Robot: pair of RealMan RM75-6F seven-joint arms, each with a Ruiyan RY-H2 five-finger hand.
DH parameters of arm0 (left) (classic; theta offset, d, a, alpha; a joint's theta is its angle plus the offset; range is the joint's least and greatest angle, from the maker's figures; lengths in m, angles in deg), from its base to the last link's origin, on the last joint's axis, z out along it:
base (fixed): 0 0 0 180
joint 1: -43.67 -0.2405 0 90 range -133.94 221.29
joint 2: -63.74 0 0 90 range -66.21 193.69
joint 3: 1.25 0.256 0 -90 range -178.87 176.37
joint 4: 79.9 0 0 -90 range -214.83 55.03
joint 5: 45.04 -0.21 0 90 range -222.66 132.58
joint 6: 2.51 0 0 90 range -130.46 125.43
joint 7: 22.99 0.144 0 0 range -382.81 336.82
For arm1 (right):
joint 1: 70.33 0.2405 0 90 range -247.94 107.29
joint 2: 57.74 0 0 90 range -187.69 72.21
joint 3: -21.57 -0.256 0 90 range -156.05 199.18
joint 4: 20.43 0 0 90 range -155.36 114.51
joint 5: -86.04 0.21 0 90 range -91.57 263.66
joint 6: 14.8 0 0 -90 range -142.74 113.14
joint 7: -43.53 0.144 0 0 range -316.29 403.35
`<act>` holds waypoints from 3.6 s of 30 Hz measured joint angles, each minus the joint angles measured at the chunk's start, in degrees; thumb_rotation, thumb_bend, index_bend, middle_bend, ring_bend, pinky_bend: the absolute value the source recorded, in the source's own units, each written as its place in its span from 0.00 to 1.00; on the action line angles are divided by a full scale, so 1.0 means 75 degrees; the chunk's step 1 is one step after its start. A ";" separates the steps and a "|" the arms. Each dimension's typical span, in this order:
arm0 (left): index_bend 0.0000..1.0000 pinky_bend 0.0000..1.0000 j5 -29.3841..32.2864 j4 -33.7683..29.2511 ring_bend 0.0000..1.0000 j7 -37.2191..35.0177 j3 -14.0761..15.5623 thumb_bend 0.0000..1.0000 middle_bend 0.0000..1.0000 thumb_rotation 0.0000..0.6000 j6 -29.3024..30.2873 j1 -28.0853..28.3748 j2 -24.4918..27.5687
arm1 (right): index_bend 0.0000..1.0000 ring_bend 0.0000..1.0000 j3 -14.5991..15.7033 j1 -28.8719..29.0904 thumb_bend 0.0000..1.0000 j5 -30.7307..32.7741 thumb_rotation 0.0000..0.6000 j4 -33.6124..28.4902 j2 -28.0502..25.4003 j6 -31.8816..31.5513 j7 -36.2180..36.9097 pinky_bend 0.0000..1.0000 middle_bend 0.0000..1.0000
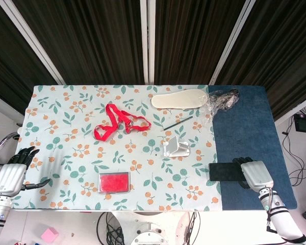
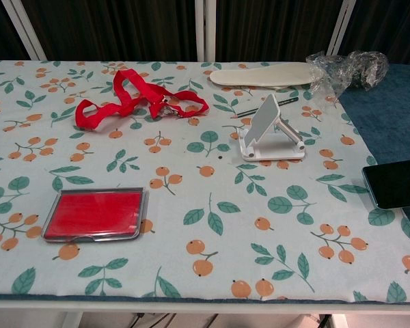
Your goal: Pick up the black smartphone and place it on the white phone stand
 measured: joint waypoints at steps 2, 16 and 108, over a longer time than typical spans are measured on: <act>0.10 0.20 -0.0003 0.0010 0.06 -0.0015 -0.0001 0.00 0.06 0.47 0.0006 -0.0002 -0.0006 | 0.79 0.44 -0.0032 0.0005 0.33 -0.0037 1.00 -0.0133 -0.0127 -0.0027 0.0041 0.57 0.43; 0.10 0.20 -0.0073 0.0119 0.06 -0.0272 0.0001 0.00 0.06 0.44 0.0073 -0.0021 -0.0029 | 0.79 0.44 -0.0812 0.0468 0.33 -0.0027 1.00 -0.2220 -0.2180 -0.0083 0.0149 0.57 0.43; 0.10 0.19 -0.0136 0.1391 0.06 -0.1248 0.0106 0.00 0.06 0.34 0.0079 -0.0203 -0.0265 | 0.77 0.45 -0.3283 1.0928 0.33 1.4135 1.00 0.0160 0.3326 -0.4210 -1.1881 0.57 0.44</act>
